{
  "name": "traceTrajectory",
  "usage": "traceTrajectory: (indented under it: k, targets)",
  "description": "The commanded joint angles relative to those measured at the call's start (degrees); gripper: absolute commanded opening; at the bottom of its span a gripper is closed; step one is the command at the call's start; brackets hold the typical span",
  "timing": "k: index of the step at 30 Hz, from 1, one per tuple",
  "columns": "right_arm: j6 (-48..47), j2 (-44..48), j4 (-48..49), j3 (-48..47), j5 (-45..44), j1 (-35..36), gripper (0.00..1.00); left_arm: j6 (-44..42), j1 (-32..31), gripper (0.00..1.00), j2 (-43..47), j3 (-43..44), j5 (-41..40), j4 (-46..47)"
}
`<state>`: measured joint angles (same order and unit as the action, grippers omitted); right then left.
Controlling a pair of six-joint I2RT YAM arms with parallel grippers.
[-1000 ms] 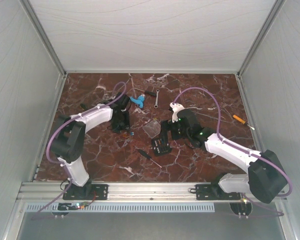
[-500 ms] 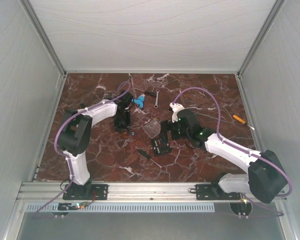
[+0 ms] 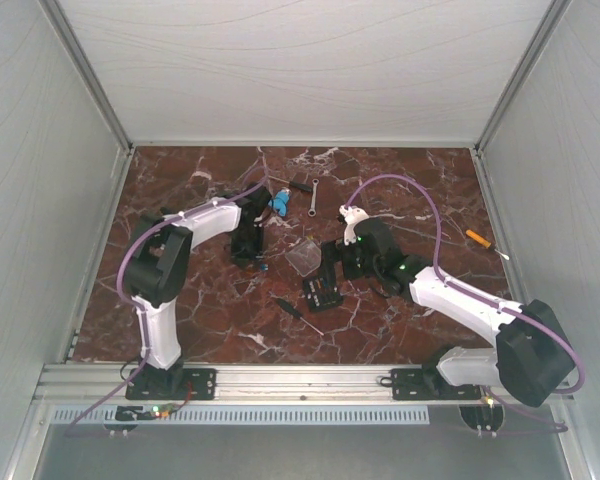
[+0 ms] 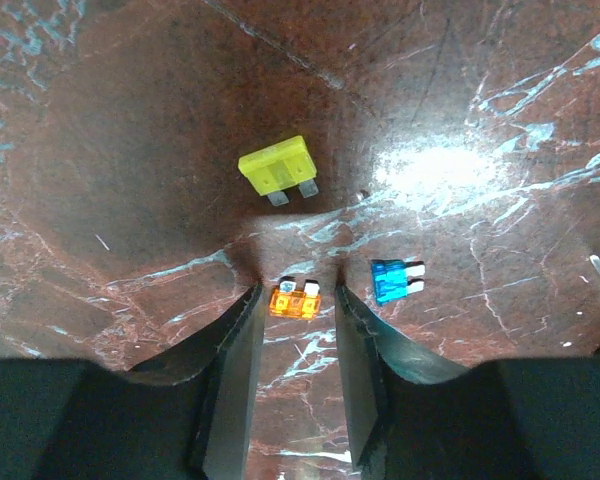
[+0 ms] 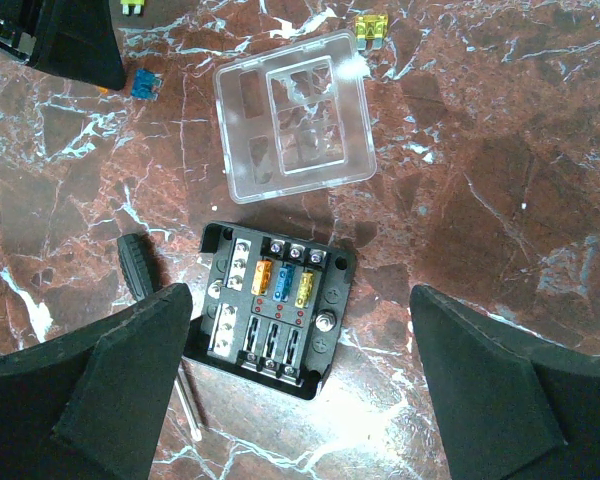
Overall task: Snap on the fuse box
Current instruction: Pick up the fuse from the center of the board.
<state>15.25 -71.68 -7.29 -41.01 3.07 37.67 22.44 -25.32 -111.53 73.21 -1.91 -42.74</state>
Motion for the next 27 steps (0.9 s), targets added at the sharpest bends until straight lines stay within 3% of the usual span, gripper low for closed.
traceTrajectory:
  k: [1,14,27]
  targets:
    - [-0.83,0.96,0.25,-0.67,0.09,-0.4,0.89,-1.03,-0.43,0.34,-1.8,2.19,0.41,-1.16]
    - [-0.74,1.0,0.13,-0.85,0.21,-0.33,0.89,-0.14,-1.12,0.32,-2.53,2.09,-0.59,-3.79]
    - [-0.66,1.3,1.04,-0.28,0.84,-0.4,0.9,2.91,-1.09,0.23,-1.82,1.02,1.88,0.01]
